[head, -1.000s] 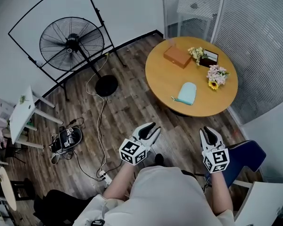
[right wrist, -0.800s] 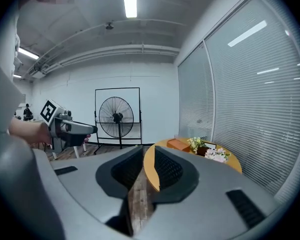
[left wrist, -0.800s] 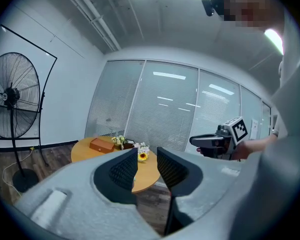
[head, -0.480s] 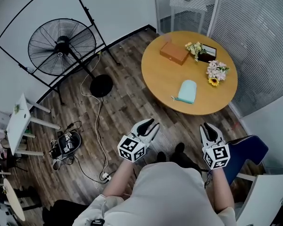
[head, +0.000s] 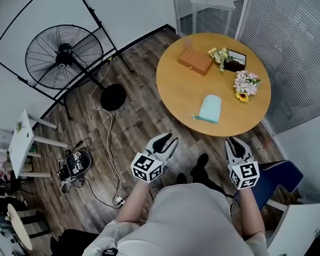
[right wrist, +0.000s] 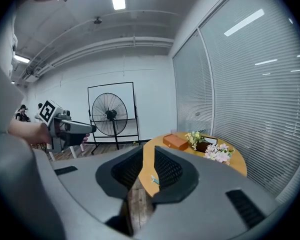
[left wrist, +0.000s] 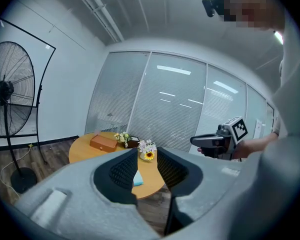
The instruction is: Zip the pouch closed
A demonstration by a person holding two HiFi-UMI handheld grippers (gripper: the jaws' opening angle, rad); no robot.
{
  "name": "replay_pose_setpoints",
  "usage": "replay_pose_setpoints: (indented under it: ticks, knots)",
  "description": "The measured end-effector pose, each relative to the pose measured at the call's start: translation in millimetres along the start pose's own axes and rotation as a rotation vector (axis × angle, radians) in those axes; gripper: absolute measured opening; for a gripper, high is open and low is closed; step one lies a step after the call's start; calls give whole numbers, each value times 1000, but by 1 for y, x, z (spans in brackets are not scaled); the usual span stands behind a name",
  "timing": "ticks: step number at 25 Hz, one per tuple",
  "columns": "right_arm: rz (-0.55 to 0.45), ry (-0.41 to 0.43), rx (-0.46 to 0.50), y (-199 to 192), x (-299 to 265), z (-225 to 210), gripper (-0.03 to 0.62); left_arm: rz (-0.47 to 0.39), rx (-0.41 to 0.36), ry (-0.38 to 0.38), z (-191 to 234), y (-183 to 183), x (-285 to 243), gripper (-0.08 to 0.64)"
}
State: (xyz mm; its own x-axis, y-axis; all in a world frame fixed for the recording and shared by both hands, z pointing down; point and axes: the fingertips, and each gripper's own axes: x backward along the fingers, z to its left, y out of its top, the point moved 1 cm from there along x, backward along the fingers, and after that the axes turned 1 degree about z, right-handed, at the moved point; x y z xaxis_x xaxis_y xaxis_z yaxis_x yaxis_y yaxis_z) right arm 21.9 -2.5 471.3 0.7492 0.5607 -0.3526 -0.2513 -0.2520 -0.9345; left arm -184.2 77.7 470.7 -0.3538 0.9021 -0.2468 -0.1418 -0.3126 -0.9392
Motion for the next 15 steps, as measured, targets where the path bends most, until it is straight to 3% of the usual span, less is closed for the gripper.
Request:
replay_pose_setpoints:
  ticks: [8, 15]
  knots:
    - [54, 63, -19, -5, -75, -69, 58, 57, 12, 12, 28, 3, -87, 130]
    - [101, 136, -10, -1, -135, -104, 58, 90, 21, 9, 52, 9, -140, 130]
